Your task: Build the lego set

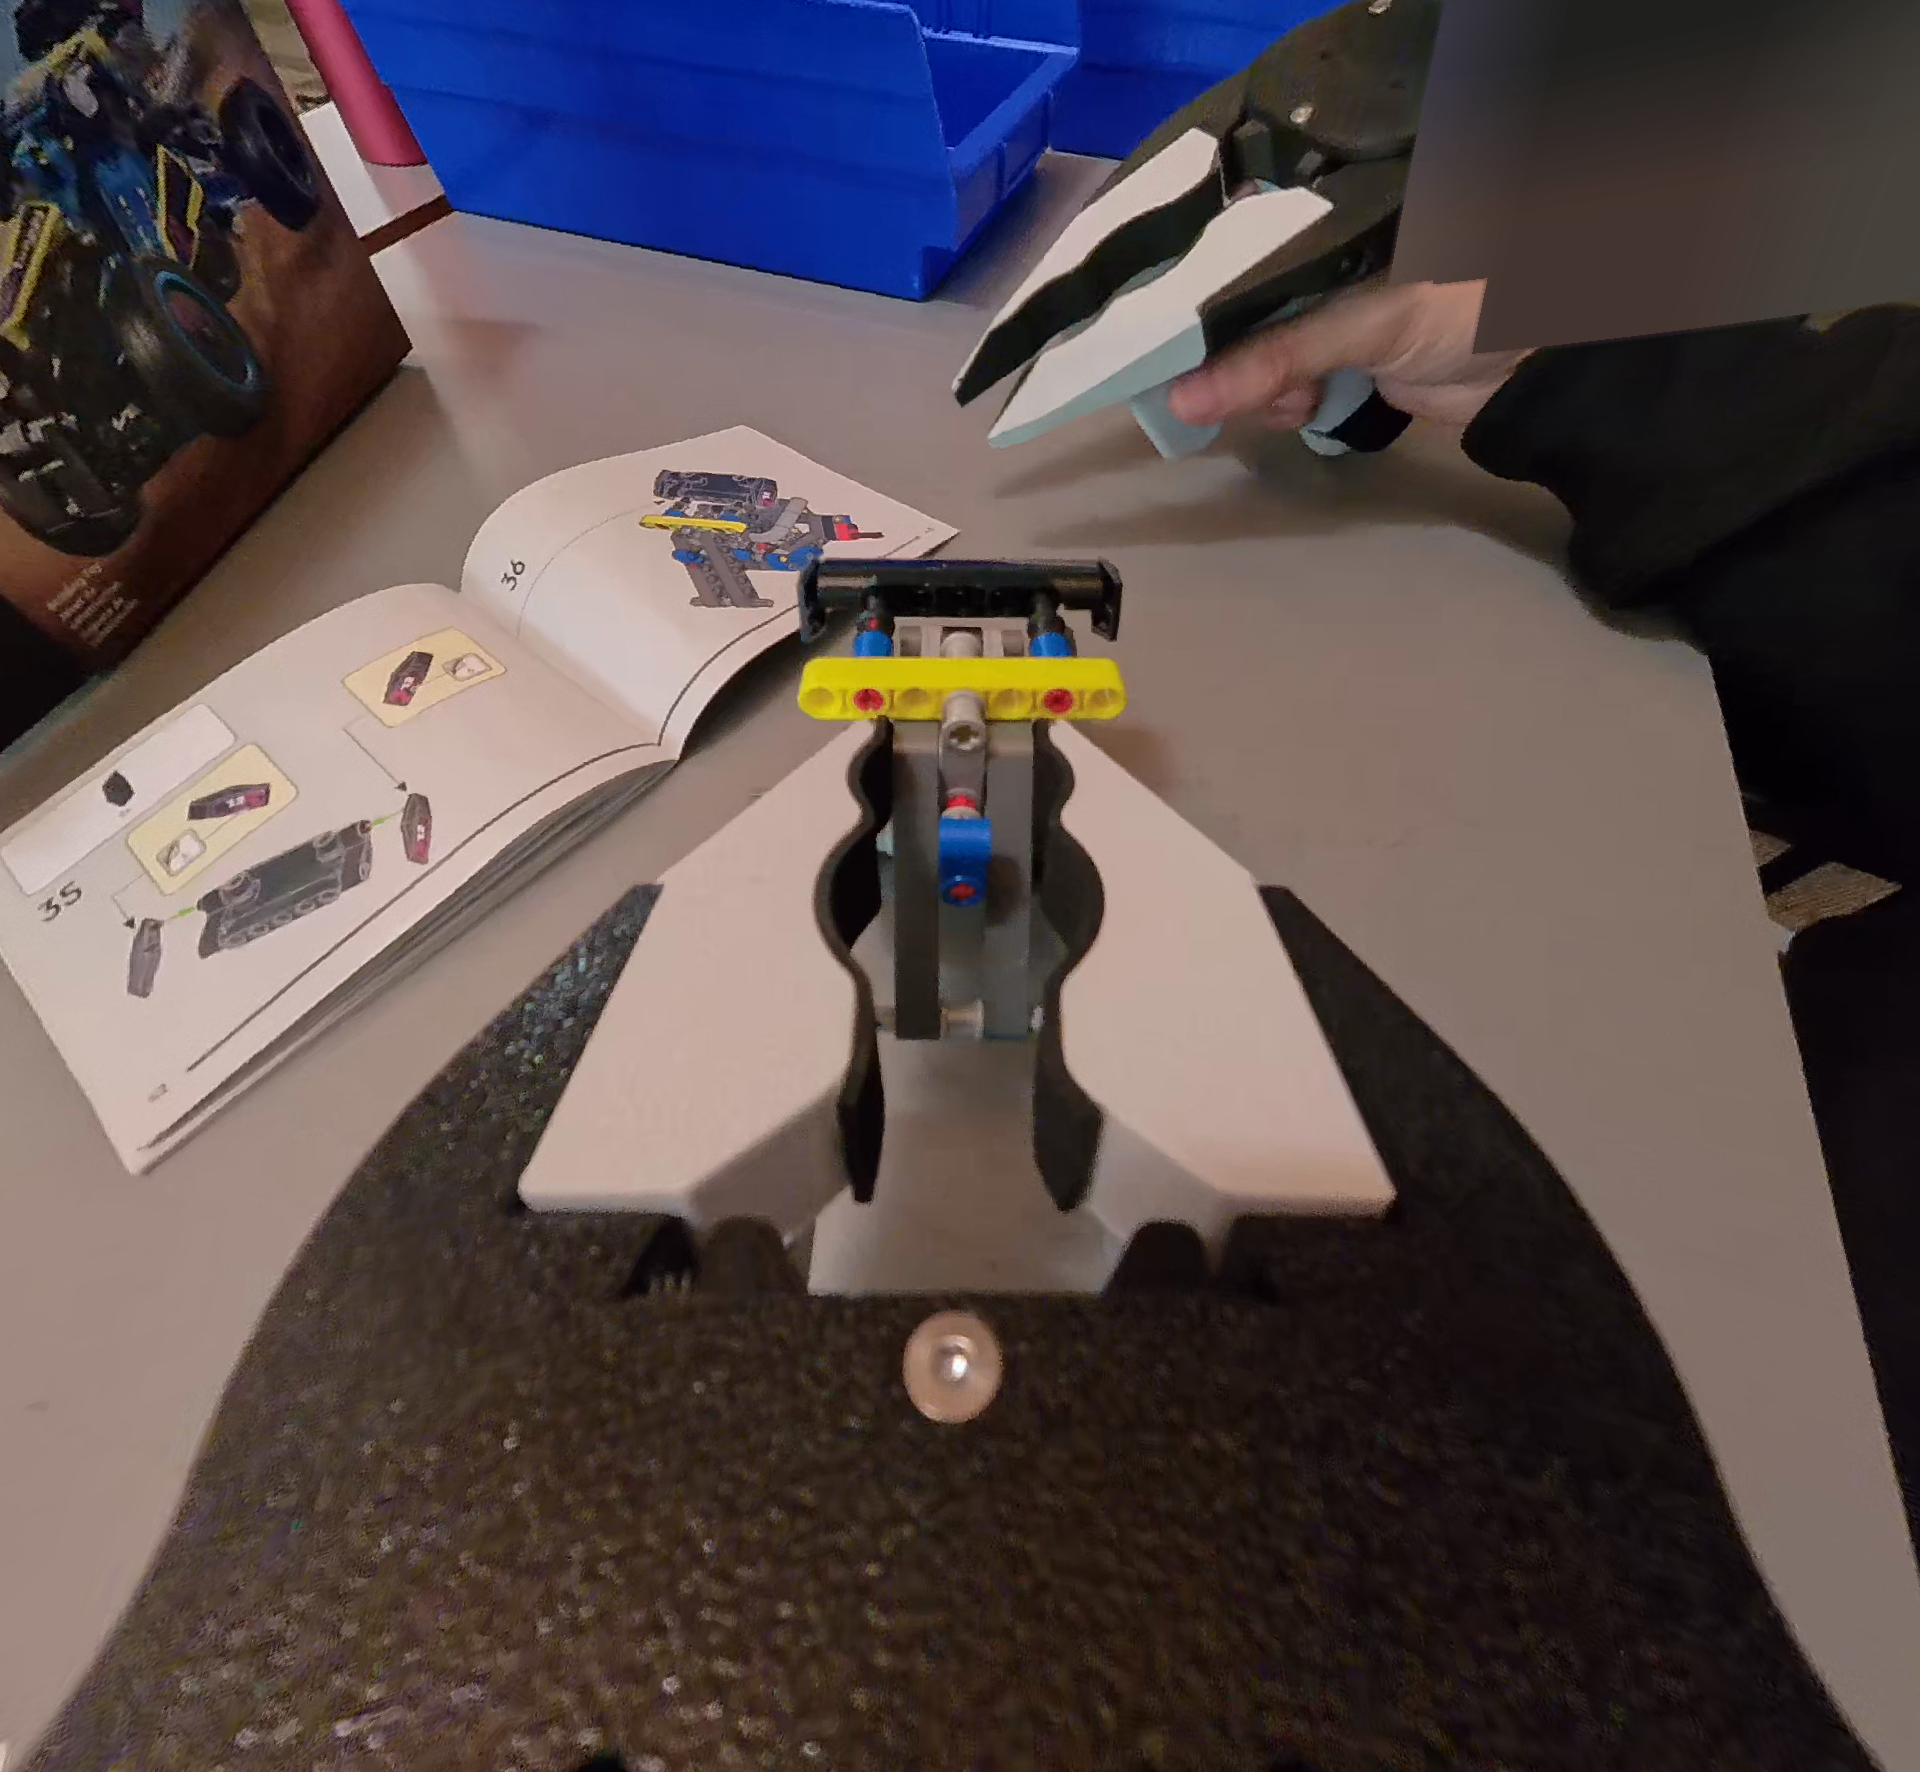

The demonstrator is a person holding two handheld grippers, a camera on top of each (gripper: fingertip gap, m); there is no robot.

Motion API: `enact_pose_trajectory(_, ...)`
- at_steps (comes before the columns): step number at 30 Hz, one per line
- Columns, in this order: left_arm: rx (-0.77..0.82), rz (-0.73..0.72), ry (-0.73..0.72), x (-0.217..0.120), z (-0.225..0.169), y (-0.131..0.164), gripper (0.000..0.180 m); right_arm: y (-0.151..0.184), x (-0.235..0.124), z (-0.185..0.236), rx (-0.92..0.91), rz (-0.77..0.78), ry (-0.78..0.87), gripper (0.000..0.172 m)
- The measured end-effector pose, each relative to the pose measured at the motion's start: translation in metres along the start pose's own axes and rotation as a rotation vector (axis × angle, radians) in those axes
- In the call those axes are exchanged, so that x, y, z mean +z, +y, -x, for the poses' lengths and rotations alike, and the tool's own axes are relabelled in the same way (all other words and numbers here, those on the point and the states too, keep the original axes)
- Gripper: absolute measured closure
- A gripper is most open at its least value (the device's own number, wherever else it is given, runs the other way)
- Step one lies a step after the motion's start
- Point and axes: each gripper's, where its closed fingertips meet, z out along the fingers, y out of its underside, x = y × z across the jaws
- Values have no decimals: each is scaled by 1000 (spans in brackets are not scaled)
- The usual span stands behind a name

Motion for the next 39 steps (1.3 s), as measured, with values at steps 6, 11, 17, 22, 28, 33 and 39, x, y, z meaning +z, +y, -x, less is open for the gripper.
enact_pose_trajectory(6,-174,-18,10,-3,4,0,157,8,8,20,-115,61,-68,146)
enact_pose_trajectory(11,-339,-68,72,-12,-1,-14,157,-14,16,67,-354,-51,-189,134)
enact_pose_trajectory(17,-429,-53,77,-37,-8,-29,157,-57,5,105,-623,-244,-170,142)
enact_pose_trajectory(22,-407,-31,73,-66,-24,-43,157,-83,-16,130,-726,-359,-189,146)
enact_pose_trajectory(28,-412,-46,103,-95,-42,-58,157,-109,-35,170,-862,-469,-207,148)
enact_pose_trajectory(33,-436,-59,175,-119,-59,-67,157,-122,-50,197,-950,-531,-219,151)
enact_pose_trajectory(39,-435,-102,193,-145,-70,-79,157,-129,-64,215,-1014,-554,-225,142)
